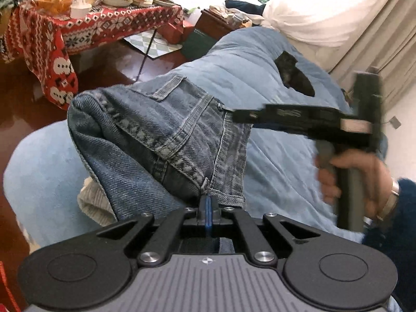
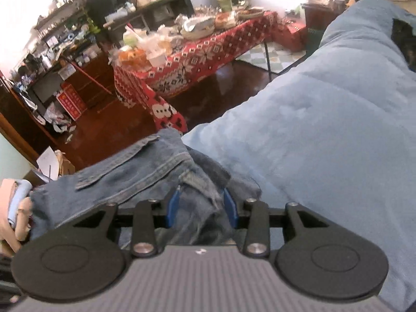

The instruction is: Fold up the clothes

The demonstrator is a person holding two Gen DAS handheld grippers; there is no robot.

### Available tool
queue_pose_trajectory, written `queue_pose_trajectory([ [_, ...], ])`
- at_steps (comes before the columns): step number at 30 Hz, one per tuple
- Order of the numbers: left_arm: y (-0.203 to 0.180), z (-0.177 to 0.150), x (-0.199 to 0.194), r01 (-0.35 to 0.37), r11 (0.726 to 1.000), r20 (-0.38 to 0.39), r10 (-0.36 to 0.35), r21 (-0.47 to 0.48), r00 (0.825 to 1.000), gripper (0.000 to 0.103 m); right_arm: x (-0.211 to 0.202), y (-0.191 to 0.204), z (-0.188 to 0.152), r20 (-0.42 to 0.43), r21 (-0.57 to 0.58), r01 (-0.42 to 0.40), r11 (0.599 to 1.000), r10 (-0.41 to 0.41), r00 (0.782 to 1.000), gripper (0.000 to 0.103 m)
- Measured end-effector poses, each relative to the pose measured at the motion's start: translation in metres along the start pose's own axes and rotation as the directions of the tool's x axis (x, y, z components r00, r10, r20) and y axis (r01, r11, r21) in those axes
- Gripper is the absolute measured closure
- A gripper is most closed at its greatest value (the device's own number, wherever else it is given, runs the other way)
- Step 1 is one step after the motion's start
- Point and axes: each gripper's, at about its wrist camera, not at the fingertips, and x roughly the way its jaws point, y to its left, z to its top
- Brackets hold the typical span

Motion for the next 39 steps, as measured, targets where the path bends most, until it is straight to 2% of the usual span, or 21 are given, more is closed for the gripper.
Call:
queue_pose_trajectory([
  [4, -0.016, -0.005, -0.015, 0.004, 1.0, 0.017, -0.005, 0.028, 1.0, 0.099, -0.06, 0.013, -0.017, 0.025, -0.016, 0.022, 1.0, -0.022, 0.999, 0.061],
  [10, -0.047, -0.019, -0.042, 0.035, 0.995, 0.029, -0.038, 0.096, 0.999, 0.098, -0.146, 0.027, -0.062, 0.041, -0.016, 0.037, 0.999, -0.037, 0.998, 0.059],
  [11, -0.053, -0.023, -0.046, 0.042, 0.993, 0.023, -0.044, 0.111, 0.999, 0.096, -0.163, 0.029, -0.072, 0.047, -0.016, 0.047, 0.999, -0.046, 0.998, 0.054],
  [13, -0.068, -0.031, -0.052, 0.056, 0.988, 0.007, -0.057, 0.146, 0.998, 0.077, -0.195, 0.032, -0.094, 0.059, -0.014, 0.063, 0.998, -0.062, 0.996, 0.048],
  [14, -0.076, -0.036, -0.055, 0.061, 0.984, 0.002, -0.062, 0.168, 0.998, 0.073, -0.209, 0.033, -0.105, 0.062, -0.008, 0.073, 0.997, -0.072, 0.995, 0.043],
  [16, -0.093, -0.048, -0.059, 0.065, 0.973, -0.007, -0.065, 0.221, 0.998, 0.069, -0.237, 0.034, -0.128, 0.065, 0.011, 0.095, 0.995, -0.095, 0.993, 0.037],
  [21, -0.134, -0.081, -0.062, 0.104, 0.948, -0.05, -0.093, 0.3, 0.994, 0.058, -0.306, 0.023, -0.191, 0.117, 0.06, 0.156, 0.986, -0.162, 0.98, 0.011],
  [24, -0.16, -0.104, -0.058, 0.134, 0.929, -0.083, -0.112, 0.345, 0.99, 0.052, -0.348, 0.007, -0.236, 0.141, 0.116, 0.217, 0.969, -0.232, 0.962, 0.003],
  [27, -0.188, -0.129, -0.053, 0.159, 0.901, -0.101, -0.129, 0.405, 0.987, 0.044, -0.38, -0.009, -0.273, 0.139, 0.193, 0.277, 0.941, -0.305, 0.942, 0.001],
  [29, -0.204, -0.145, -0.047, 0.189, 0.88, -0.115, -0.153, 0.436, 0.981, 0.043, -0.399, -0.017, -0.3, 0.131, 0.224, 0.324, 0.919, -0.358, 0.925, 0.001],
  [32, -0.226, -0.168, -0.039, 0.219, 0.867, -0.132, -0.178, 0.447, 0.975, 0.041, -0.427, -0.028, -0.34, 0.123, 0.266, 0.409, 0.873, -0.452, 0.884, 0.001],
  [34, -0.239, -0.181, -0.033, 0.236, 0.869, -0.151, -0.188, 0.435, 0.97, 0.035, -0.44, -0.034, -0.363, 0.098, 0.32, 0.448, 0.835, -0.499, 0.861, 0.001],
  [37, -0.257, -0.196, -0.028, 0.267, 0.861, -0.187, -0.203, 0.434, 0.961, 0.032, -0.456, -0.041, -0.392, 0.08, 0.391, 0.477, 0.788, -0.545, 0.835, 0.001],
  [39, -0.27, -0.207, -0.029, 0.264, 0.845, -0.183, -0.2, 0.465, 0.963, 0.032, -0.466, -0.042, -0.409, 0.077, 0.426, 0.494, 0.758, -0.574, 0.815, 0.001],
])
